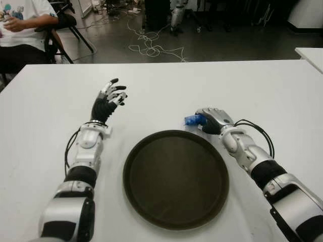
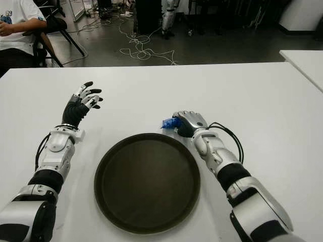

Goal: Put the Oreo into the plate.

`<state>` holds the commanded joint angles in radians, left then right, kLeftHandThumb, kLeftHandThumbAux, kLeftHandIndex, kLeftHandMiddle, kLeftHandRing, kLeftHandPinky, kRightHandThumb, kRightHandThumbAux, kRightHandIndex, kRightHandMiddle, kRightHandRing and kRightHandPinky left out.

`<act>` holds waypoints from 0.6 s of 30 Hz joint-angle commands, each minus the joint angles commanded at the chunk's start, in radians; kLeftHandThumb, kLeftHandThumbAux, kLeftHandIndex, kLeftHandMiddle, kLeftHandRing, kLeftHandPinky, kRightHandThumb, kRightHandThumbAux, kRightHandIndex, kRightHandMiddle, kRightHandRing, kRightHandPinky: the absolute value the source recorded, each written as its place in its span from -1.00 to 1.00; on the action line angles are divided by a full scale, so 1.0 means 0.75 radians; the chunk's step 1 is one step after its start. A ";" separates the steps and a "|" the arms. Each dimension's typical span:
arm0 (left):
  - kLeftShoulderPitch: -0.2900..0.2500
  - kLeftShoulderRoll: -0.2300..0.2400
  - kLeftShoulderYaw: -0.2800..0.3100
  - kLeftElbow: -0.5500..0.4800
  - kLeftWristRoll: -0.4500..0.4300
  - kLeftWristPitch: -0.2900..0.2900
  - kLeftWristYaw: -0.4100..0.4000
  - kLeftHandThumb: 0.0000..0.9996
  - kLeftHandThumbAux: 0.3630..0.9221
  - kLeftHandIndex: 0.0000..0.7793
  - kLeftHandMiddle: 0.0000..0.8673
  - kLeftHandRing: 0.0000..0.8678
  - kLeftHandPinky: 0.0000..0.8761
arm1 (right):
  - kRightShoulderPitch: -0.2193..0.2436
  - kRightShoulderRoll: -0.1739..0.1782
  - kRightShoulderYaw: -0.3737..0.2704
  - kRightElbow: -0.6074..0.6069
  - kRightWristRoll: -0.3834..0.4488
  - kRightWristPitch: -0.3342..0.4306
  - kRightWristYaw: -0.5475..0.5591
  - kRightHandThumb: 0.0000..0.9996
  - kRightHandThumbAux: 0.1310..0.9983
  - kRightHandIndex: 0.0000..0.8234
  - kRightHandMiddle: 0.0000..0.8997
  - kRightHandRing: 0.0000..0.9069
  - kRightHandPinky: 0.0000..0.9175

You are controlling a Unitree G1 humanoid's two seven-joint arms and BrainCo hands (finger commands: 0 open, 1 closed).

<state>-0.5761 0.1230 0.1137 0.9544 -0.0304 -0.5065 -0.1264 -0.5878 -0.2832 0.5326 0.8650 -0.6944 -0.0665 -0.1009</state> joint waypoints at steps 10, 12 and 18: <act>0.004 -0.006 0.002 -0.009 -0.004 0.006 0.007 -0.46 -0.02 -0.65 -0.34 -0.24 -0.04 | -0.002 0.008 0.010 0.030 -0.090 0.042 -0.318 0.36 0.40 0.02 0.14 0.12 0.09; 0.004 -0.006 0.002 -0.008 -0.004 0.007 0.007 -0.46 -0.03 -0.65 -0.35 -0.24 -0.05 | -0.009 0.010 0.011 0.047 -0.100 0.041 -0.372 0.36 0.39 0.03 0.18 0.16 0.12; 0.006 -0.009 0.003 -0.008 -0.007 0.003 0.006 -0.48 -0.04 -0.65 -0.36 -0.26 -0.07 | -0.015 0.002 0.020 0.060 -0.108 0.020 -0.424 0.36 0.39 0.03 0.36 0.32 0.27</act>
<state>-0.5717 0.1162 0.1161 0.9482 -0.0358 -0.5040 -0.1216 -0.5992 -0.2817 0.5475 0.9101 -0.7752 -0.0516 -0.4191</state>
